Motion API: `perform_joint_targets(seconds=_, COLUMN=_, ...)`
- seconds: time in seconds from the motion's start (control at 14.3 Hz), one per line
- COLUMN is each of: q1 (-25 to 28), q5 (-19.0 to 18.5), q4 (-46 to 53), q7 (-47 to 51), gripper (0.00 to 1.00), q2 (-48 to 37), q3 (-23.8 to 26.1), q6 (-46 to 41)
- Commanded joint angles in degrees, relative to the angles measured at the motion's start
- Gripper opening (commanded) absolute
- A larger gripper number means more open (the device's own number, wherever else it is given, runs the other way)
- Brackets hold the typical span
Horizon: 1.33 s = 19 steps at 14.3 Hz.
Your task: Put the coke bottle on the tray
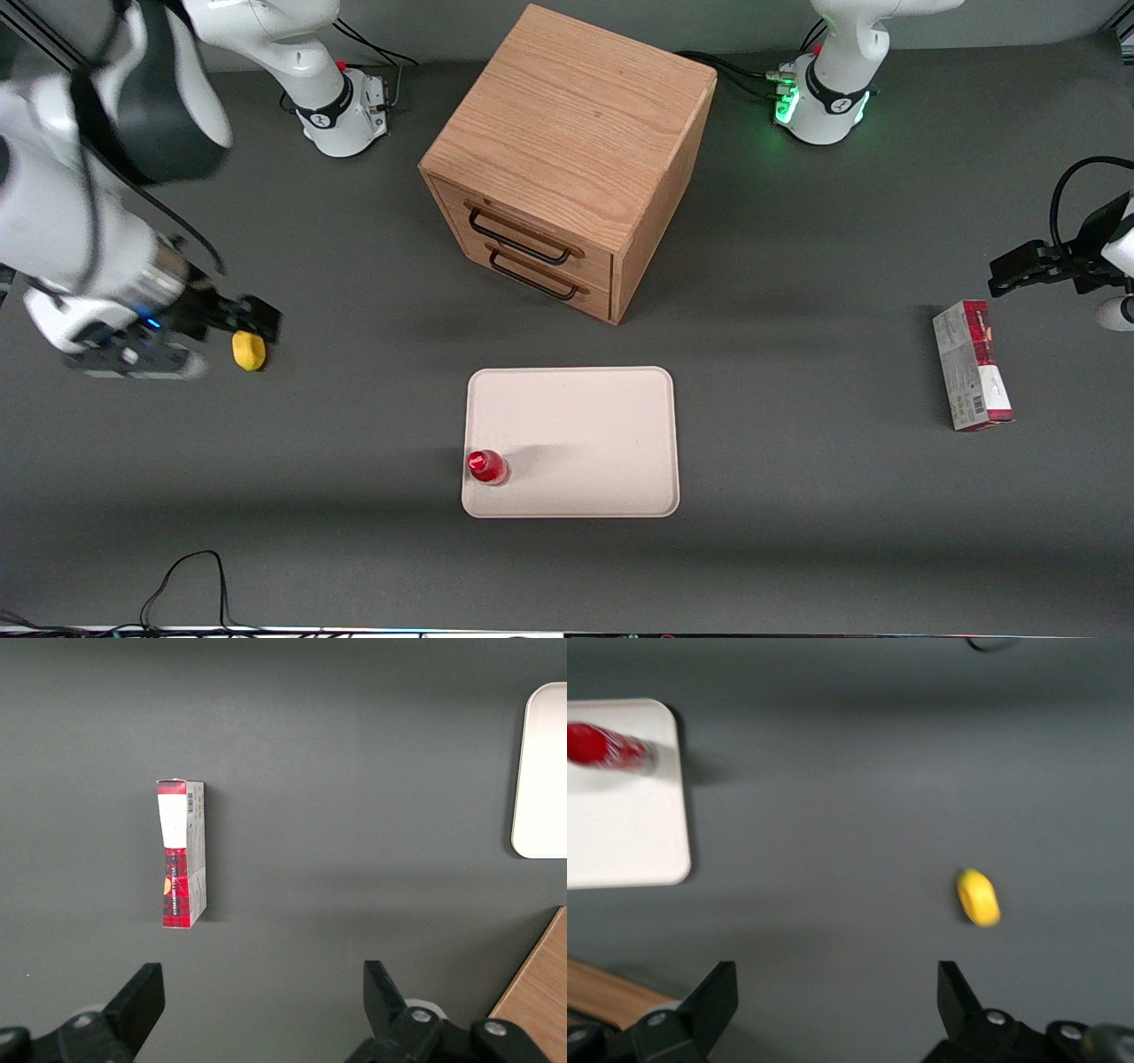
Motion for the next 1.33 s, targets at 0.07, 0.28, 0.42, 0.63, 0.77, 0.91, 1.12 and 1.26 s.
perform_joint_targets(seconds=0.07, q1=-3.26, q5=6.54, q4=-7.53, q7=-5.01, gripper=1.0, q2=-11.05, q3=-4.61, q6=-4.96)
perform_joint_targets(seconds=0.28, q1=-3.09, q5=6.55, q4=-7.35, q7=-3.96, gripper=1.0, q2=-11.68, q3=-5.07, q6=-5.14)
perform_joint_targets(seconds=0.42, q1=-3.0, q5=6.29, q4=-7.35, q7=-3.34, gripper=1.0, q2=-11.68, q3=-5.07, q6=-4.88)
perform_joint_targets(seconds=0.63, q1=-3.0, q5=5.15, q4=-7.09, q7=-3.43, gripper=1.0, q2=-11.33, q3=-4.8, q6=-4.44)
perform_joint_targets(seconds=0.77, q1=-2.92, q5=4.53, q4=-6.91, q7=-3.43, gripper=1.0, q2=-11.24, q3=-4.63, q6=-4.53)
perform_joint_targets(seconds=0.91, q1=-2.92, q5=2.43, q4=-6.48, q7=-3.08, gripper=1.0, q2=-11.24, q3=-2.88, q6=-5.05)
perform_joint_targets(seconds=1.12, q1=-2.92, q5=2.16, q4=-6.21, q7=-1.14, gripper=1.0, q2=-11.24, q3=-1.9, q6=-5.14)
perform_joint_targets(seconds=1.26, q1=-3.0, q5=1.37, q4=-6.21, q7=-1.14, gripper=1.0, q2=-11.33, q3=-1.02, q6=-5.14)
